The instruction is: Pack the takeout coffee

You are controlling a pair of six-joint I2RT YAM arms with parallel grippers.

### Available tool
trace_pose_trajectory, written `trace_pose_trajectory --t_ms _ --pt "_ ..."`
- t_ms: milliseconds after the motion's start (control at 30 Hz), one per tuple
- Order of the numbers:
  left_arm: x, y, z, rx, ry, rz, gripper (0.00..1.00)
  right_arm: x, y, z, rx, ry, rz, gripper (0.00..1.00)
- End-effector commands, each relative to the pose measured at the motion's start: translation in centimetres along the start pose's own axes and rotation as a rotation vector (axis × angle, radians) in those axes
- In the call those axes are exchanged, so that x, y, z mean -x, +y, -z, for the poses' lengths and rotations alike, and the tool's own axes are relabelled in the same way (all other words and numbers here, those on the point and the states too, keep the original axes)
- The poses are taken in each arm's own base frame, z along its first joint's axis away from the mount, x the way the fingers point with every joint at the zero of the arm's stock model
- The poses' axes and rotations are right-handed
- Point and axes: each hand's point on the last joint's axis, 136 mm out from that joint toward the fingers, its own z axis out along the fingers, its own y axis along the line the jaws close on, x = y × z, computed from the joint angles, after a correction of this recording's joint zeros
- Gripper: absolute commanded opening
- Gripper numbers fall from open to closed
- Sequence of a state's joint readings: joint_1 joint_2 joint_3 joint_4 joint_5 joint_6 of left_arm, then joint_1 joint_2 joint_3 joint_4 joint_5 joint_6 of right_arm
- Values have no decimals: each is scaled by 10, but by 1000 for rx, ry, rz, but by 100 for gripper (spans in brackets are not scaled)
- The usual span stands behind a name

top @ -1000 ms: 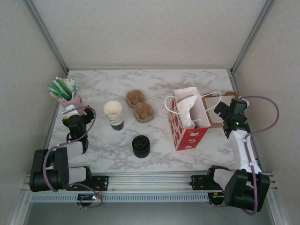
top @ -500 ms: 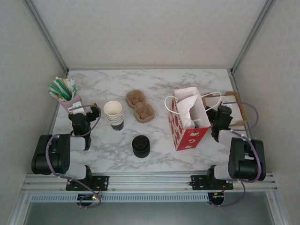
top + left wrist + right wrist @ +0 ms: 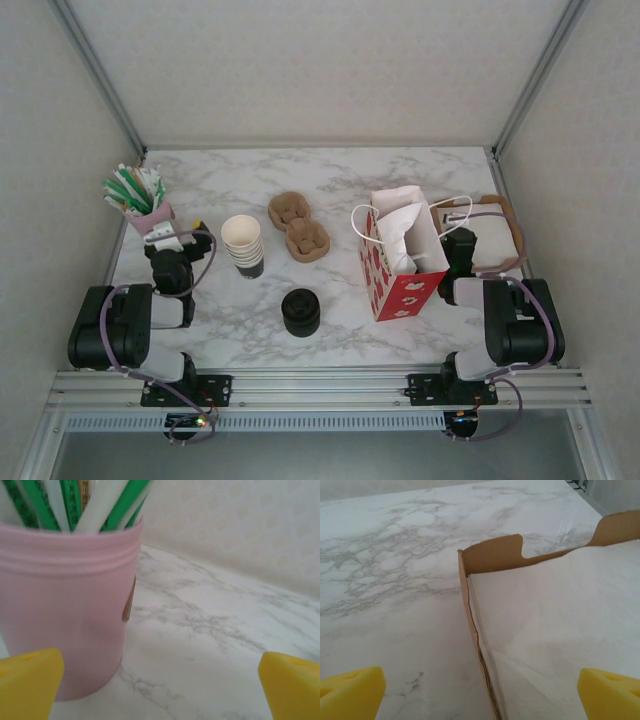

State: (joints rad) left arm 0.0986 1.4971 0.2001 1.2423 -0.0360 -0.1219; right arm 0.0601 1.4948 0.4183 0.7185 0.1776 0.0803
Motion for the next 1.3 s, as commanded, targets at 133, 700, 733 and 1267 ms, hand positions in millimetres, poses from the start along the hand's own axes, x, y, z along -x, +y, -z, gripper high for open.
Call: trace_pose_trajectory --t_ms 133,700,733,1267 --pt "7 -14 -1 -60 -44 -30 100 -2 21 0 85 -47 80 99" --pt "5 -17 -4 -31 -35 -61 100 -3 20 -2 95 -32 67 99" --pt "5 -17 -4 -31 -34 -61 100 -3 20 -1 95 -32 68 99" --pt "5 -17 -4 -31 -34 -62 100 -3 20 -2 97 -31 65 99"
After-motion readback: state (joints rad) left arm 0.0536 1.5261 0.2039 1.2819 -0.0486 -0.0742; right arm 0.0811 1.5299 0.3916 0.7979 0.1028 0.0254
